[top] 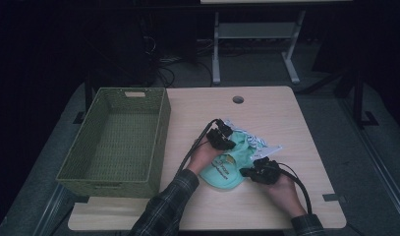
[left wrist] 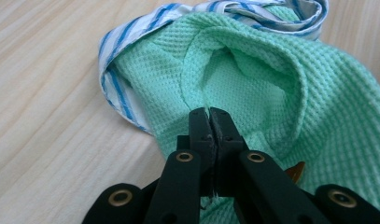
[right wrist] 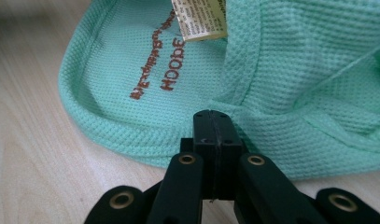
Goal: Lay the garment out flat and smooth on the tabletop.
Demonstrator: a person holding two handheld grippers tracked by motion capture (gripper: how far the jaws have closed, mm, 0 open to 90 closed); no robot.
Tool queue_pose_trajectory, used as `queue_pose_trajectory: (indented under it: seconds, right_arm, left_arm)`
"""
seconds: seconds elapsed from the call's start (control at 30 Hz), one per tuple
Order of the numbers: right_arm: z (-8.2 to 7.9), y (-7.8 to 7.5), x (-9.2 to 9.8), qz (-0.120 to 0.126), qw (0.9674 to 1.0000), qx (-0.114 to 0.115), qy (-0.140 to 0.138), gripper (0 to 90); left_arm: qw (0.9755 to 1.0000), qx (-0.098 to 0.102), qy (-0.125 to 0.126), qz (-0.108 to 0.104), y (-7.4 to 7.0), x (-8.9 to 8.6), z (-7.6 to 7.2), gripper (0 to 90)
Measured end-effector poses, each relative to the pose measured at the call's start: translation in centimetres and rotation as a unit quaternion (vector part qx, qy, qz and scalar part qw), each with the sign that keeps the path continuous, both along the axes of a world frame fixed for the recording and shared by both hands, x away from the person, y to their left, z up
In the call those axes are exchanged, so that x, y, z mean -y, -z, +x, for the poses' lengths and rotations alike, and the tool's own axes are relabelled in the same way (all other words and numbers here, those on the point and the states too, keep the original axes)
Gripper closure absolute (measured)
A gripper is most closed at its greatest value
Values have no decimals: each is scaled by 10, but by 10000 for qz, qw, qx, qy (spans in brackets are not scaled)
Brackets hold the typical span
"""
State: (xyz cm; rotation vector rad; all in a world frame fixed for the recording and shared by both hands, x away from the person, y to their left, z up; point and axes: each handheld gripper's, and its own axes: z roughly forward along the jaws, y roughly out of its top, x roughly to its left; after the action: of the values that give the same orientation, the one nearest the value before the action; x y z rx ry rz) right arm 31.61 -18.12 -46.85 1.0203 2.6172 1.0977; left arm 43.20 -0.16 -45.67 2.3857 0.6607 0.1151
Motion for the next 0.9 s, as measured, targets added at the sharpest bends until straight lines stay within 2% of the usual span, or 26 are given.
queue_pose_trajectory:
  seconds: [0.2,0.47,0.57,0.77,0.83,0.9]
  right_arm:
    - [0,0,0,-2,10000,-24,5,899]
    - [0,-1,0,3,10000,-73,27,900]
    - [-1,-1,0,-10,10000,-74,23,900]
    - [-1,-1,0,-35,10000,-67,9,900]
    - [-1,-1,0,-17,10000,-65,10,900]
    - [-1,-1,1,-30,10000,-70,3,900]
  left_arm:
    - [10000,38,-66,-17,-4,-5,2,893]
    - [9986,247,-434,-163,-19,-20,12,893]
    - [9976,377,-567,-83,-23,-26,17,893]
    - [9947,509,-895,13,-23,-35,28,893]
    - [9946,466,-932,10,-21,-36,29,893]
    - [9953,454,-857,4,-19,-35,27,878]
